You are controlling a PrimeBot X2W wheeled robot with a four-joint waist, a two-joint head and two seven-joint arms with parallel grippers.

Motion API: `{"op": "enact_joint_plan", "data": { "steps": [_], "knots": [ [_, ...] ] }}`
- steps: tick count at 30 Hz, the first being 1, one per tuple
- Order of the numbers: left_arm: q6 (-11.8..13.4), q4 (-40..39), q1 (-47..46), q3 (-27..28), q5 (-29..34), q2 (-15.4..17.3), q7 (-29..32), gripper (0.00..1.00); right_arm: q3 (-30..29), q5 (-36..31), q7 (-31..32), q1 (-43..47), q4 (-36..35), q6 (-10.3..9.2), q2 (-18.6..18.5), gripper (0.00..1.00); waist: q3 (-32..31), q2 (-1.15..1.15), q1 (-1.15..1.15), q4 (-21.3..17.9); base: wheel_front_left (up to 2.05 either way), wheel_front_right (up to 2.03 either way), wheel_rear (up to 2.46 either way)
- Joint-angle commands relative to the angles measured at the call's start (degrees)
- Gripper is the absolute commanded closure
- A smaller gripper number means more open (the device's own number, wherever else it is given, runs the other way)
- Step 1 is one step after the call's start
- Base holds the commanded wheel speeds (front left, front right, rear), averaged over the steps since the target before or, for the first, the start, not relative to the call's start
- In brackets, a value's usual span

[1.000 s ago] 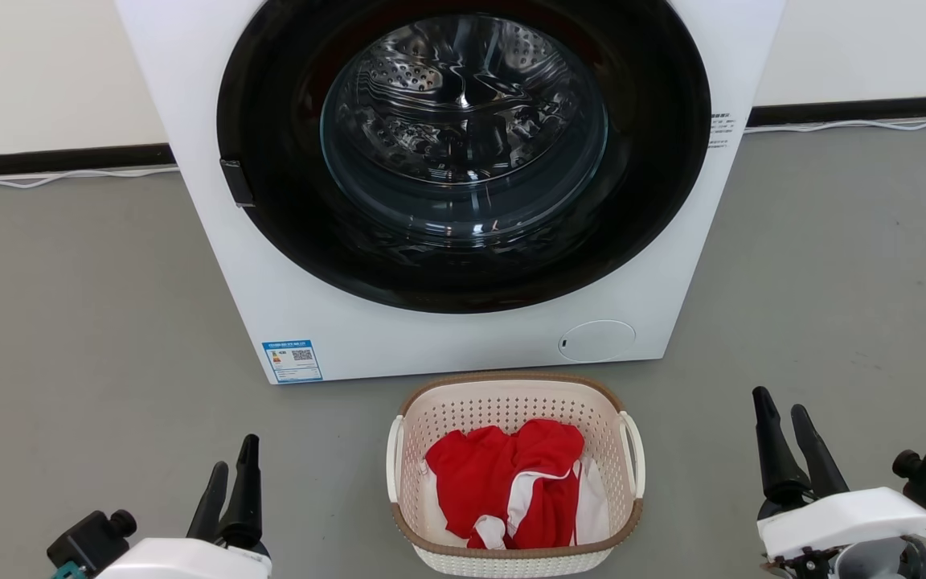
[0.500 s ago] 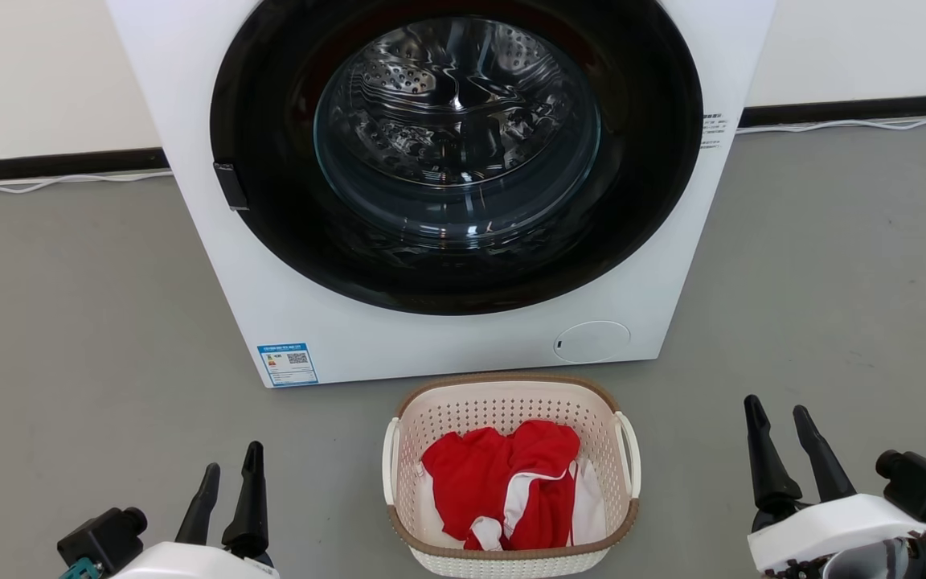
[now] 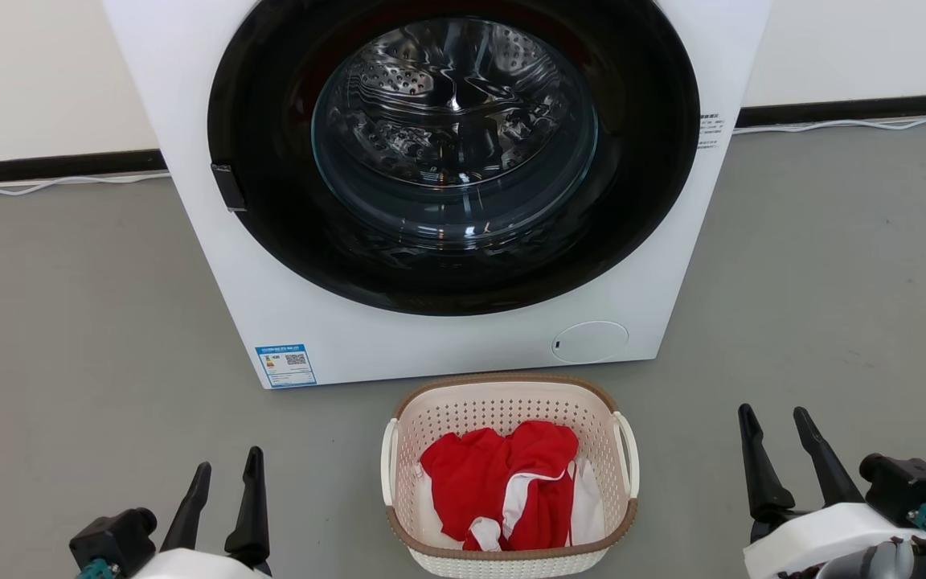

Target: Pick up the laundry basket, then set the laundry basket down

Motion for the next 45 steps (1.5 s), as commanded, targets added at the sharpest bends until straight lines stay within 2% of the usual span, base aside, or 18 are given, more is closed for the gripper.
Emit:
{"op": "enact_joint_plan", "data": {
  "steps": [1, 26, 45],
  "knots": [
    [0.44, -1.66, -0.95, 1.51, 2.44, 0.64, -0.88, 0.0, 0.87, -2.4, -1.34, -1.53, -1.03, 0.34, -0.78, 0.0, -0.02, 0.0, 0.0, -0.01, 0.0, 0.0, 0.0],
    [0.29, -1.25, -0.22, 2.55, 18.84, 0.81, -4.86, 0.0, 0.13, -19.49, -5.32, -1.55, 0.52, 0.42, -0.61, 0.0, -0.26, 0.0, 0.0, -0.87, 0.0, 0.0, 0.0],
    [0.39, -1.07, -0.02, 2.18, 18.43, 0.81, -4.86, 0.0, -0.06, -19.08, -5.32, -1.54, 0.85, 0.42, -0.47, 0.0, -0.16, 0.0, 0.0, -0.81, 0.0, 0.0, 0.0]
  ]
}}
